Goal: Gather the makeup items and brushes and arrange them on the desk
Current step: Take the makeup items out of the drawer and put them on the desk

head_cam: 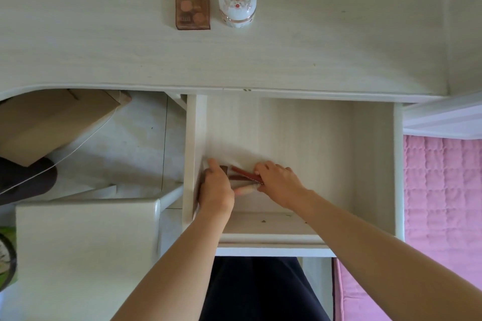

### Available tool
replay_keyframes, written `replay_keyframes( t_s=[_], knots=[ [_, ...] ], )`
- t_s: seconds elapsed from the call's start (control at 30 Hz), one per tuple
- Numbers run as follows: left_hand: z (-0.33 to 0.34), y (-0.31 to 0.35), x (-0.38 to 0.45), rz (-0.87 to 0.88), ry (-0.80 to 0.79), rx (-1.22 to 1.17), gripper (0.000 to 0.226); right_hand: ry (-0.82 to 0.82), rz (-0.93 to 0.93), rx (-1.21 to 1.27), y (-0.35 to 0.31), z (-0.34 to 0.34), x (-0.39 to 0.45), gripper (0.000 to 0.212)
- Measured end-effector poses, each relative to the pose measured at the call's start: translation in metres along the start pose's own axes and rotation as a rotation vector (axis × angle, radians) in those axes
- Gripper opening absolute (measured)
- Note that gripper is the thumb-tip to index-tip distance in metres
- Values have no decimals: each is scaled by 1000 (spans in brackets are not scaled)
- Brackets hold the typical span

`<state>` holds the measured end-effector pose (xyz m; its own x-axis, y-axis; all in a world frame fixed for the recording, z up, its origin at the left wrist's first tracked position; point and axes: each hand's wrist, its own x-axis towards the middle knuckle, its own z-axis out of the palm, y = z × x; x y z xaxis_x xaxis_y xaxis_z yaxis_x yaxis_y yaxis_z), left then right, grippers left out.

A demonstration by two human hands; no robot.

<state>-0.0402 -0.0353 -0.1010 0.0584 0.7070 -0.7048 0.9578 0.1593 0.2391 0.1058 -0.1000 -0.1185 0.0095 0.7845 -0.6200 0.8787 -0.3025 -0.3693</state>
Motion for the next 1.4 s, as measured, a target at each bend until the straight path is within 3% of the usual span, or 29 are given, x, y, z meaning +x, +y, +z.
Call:
replay_keyframes(
  t_s=[0.13, 0.3, 0.4, 0.53, 0.63, 0.73, 0.87, 1.0, 1.13, 1.23, 1.4],
  knots=[
    [-6, 4, 3, 5, -38, 79, 47, 8, 35, 96, 2, -6, -1, 27],
    [-5, 5, 7, 66, -9, 163, 35, 36, 115, 198, 9, -12, -8, 10],
    [-7, 7, 11, 9, -69, 42, 28, 33, 193, 346, 17, -15, -15, 9],
    [-14, 14, 16, -86, -66, -192, 31, -20, 253, 530, 23, -20, -28, 29],
    [-16, 20, 21, 19, -29, -259, 22, -66, 272, 525, 25, -15, -42, 15],
    [-16, 26, 25, 197, -12, -186, 6, -36, 220, 429, 24, -10, -56, 5],
    [-14, 32, 28, 436, -40, 6, 12, 41, 54, 69, 19, -9, -65, 7],
    [-4, 34, 33, 612, -146, 274, 15, 109, -71, -99, 8, 0, -56, 23],
    [2, 32, 43, 606, -197, 296, 15, 125, -49, -193, 2, 8, -40, 28],
    [1, 31, 47, 603, -223, 330, 21, 174, -49, -259, -2, 4, -35, 19],
    [-1, 30, 44, 734, -219, 434, 16, 218, -47, -340, -8, 12, -26, 23]
  ],
)
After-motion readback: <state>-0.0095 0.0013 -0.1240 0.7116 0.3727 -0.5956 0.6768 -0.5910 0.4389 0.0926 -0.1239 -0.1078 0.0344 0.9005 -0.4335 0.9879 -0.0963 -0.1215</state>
